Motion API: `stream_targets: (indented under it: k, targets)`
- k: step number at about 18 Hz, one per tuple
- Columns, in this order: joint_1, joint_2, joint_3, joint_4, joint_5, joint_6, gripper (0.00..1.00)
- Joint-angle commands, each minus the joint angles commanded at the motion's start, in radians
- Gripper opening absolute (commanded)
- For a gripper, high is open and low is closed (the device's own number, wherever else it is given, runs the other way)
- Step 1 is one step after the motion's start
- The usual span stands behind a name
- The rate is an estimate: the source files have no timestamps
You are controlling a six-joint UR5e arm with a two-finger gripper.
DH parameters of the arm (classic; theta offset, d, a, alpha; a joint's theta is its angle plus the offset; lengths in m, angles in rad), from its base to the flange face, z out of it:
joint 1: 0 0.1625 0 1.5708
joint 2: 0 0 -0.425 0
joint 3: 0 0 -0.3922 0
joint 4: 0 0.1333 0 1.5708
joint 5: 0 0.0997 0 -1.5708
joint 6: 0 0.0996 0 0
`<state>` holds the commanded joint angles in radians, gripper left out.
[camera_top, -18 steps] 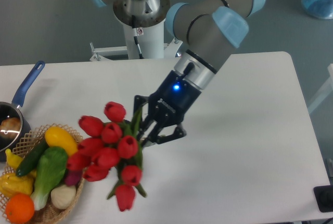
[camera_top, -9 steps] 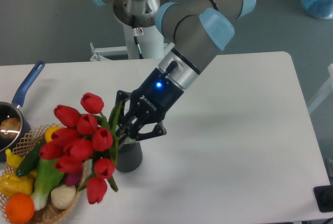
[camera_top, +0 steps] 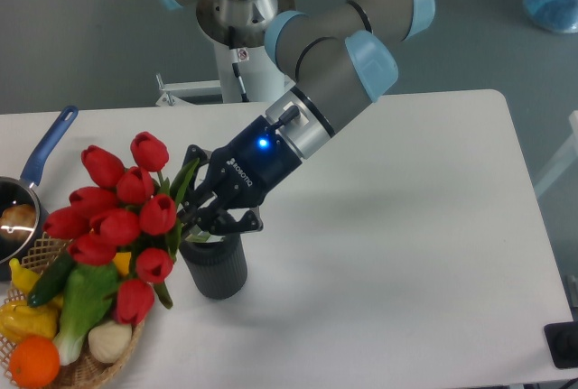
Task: Insert the flowers into the vase
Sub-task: 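Lower the tulip stems down into the black vase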
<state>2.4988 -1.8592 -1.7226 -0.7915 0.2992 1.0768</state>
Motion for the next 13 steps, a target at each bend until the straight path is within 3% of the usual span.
stream_targets:
  k: [13]
  targets:
    - [0.018, 0.003, -0.098, 0.0, -0.114, 0.14, 0.14]
